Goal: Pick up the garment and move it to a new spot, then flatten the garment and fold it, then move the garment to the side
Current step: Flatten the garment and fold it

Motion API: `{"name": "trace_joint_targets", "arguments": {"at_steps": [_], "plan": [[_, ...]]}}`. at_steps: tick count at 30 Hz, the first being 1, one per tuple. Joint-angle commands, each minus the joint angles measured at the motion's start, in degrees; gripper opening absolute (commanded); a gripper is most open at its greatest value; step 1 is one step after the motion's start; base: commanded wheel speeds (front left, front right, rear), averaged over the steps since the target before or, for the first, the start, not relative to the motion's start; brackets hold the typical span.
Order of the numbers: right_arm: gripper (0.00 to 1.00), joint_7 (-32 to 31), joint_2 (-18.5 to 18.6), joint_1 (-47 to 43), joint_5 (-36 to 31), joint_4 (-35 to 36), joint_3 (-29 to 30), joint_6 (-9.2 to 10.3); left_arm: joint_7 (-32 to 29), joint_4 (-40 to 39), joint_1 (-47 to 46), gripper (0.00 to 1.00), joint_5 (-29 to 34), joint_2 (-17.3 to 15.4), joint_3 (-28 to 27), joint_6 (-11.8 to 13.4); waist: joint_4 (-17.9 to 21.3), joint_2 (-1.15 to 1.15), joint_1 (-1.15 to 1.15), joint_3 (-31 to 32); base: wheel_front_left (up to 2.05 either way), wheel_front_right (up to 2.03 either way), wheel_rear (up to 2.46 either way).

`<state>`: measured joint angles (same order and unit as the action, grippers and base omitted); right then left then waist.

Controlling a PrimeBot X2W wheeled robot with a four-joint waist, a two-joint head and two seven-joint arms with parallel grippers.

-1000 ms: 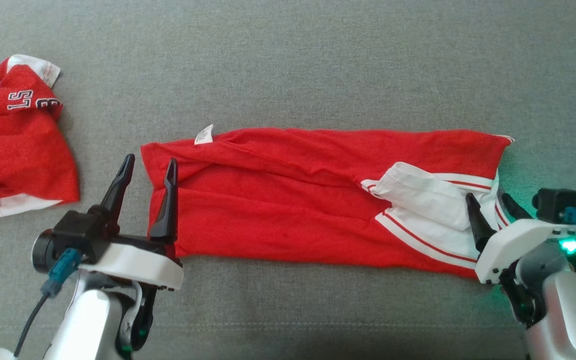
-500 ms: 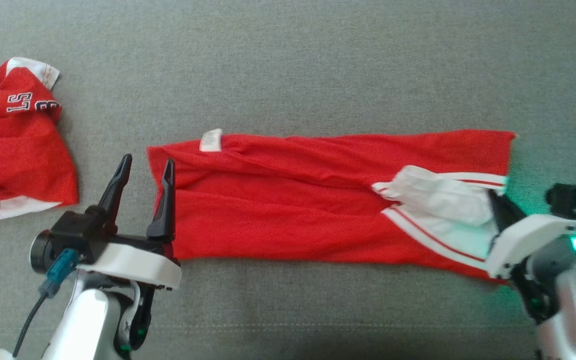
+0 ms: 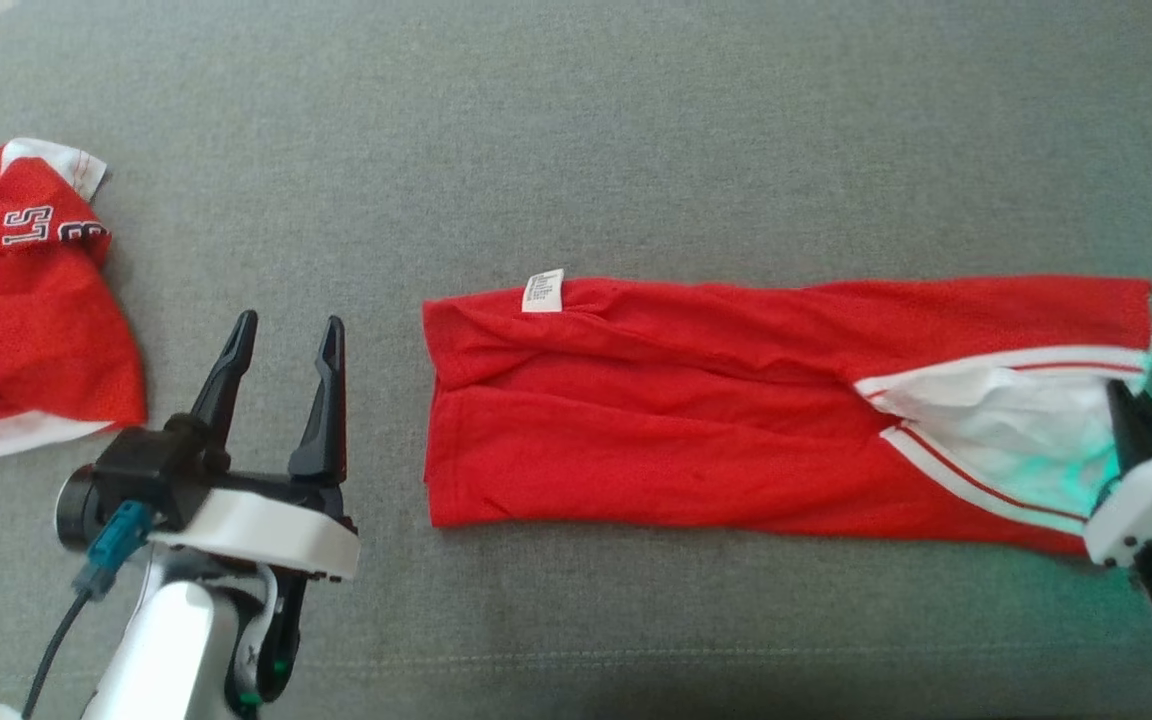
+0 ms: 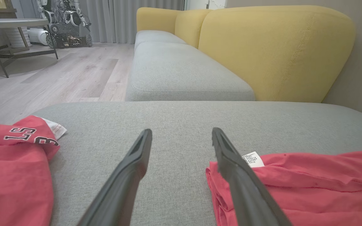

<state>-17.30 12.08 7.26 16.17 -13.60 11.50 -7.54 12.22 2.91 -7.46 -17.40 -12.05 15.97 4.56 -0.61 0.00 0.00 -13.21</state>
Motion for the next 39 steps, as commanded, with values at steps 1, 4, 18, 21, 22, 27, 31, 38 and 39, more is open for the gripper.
{"name": "trace_joint_targets", "arguments": {"at_steps": [1, 4, 18, 21, 22, 27, 31, 38, 39], "plan": [[0.0, -0.3, 1.6, 0.7, 0.5, 3.3, -1.6, 0.05, 0.3, -1.9, -1.1, 1.0, -0.5, -1.3, -2.1, 0.5, 0.3, 0.0, 0.0, 0.5, 0.0, 0.0, 0.0], [0.0, -2.8, 1.5, 1.2, 1.4, 8.1, -4.4, 0.05, 0.3, -1.6, -0.6, 1.0, -0.7, -1.3, -1.9, 0.6, 0.5, 0.0, 0.0, 1.6, 0.0, 0.0, 0.0], [0.0, -11.9, -7.5, 5.2, 8.6, 20.8, -24.2, 0.05, -0.6, -1.2, 0.4, 1.0, -1.2, -0.9, 0.1, 0.4, -2.7, 0.0, 0.0, 4.8, 0.0, 0.0, 0.0], [0.0, -9.0, -8.8, 7.1, 10.4, 16.4, -28.4, 0.05, -0.5, -1.0, 0.2, 1.0, -1.4, -0.9, 0.3, 0.3, -4.0, 0.0, 0.0, 4.4, 0.0, 0.0, 0.0], [0.0, -8.1, -9.0, 7.7, 11.4, 14.6, -29.9, 0.05, -0.5, -0.9, 0.1, 1.0, -1.4, -0.8, 0.5, 0.2, -4.5, 0.0, 0.0, 4.2, 0.0, 0.0, 0.0], [0.0, -2.1, -9.2, 10.5, 17.3, 7.6, -36.2, 0.05, -0.4, -0.2, -0.6, 1.0, -1.5, -0.2, 1.3, -0.1, -6.4, 0.0, 0.0, 3.4, 0.0, 0.0, 0.0], [0.0, 4.0, -9.2, 13.9, 21.1, 0.4, -41.3, 0.05, -0.1, 0.5, -1.4, 1.0, -1.6, 0.3, 2.0, -0.5, -7.9, 0.0, 0.0, 2.4, 0.0, 0.0, 0.0], [0.0, 11.1, -9.2, 19.9, 26.3, -8.2, -49.0, 0.05, 0.7, 1.8, -2.8, 1.0, -1.9, 0.7, 2.2, -0.8, -9.0, 0.0, 0.0, 0.8, 0.0, 0.0, 0.0], [0.0, 11.8, -9.2, 20.6, 27.0, -9.0, -49.9, 0.05, 0.8, 2.0, -2.9, 1.0, -1.9, 0.7, 2.2, -0.7, -9.0, 0.0, 0.0, 0.6, 0.0, 0.0, 0.0]]}}
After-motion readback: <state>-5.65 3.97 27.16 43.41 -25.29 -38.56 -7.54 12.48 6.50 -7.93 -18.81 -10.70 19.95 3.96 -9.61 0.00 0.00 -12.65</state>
